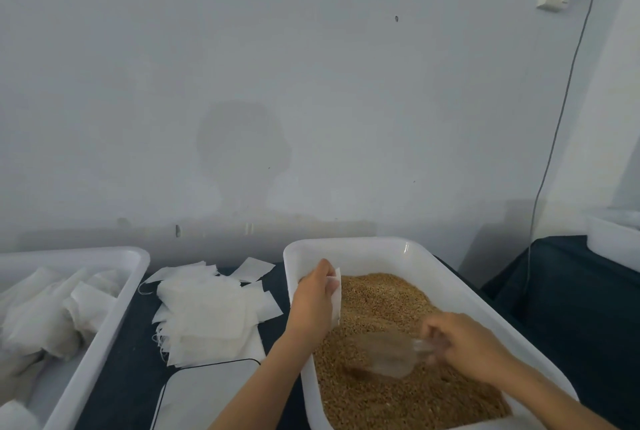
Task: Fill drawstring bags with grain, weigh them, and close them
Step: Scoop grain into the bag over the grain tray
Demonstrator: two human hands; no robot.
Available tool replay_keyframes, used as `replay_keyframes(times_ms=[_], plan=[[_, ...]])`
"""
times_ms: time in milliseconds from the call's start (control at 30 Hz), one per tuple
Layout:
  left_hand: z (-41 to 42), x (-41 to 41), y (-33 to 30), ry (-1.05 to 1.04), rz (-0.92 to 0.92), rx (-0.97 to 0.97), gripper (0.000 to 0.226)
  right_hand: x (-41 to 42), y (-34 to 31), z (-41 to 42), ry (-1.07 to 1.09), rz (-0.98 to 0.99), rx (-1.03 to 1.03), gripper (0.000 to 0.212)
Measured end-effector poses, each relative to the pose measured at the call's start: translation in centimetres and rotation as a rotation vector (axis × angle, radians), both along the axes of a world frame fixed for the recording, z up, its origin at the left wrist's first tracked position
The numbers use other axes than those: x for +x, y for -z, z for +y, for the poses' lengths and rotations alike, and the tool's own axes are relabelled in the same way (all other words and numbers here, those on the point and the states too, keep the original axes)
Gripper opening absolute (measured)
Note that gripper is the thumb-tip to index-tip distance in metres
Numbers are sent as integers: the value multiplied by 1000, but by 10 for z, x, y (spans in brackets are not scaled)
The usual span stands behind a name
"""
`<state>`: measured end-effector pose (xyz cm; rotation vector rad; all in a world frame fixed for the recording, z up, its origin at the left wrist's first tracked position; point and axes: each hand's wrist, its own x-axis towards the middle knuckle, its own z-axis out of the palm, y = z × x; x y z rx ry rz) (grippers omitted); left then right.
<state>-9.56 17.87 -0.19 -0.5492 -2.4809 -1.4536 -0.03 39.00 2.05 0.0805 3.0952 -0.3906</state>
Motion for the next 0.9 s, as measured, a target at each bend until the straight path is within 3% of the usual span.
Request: replay_keyframes(times_ms=[100,400,900], plan=[[3,-3,4,32,50,-89,30,8,-22,14,23,-36,-53,19],[7,1,0,176,123,-254,10,6,-82,22,40,50,-26,14],[5,8,-8,206,121,-294,11,-17,-104,-10,17,173,397,17]])
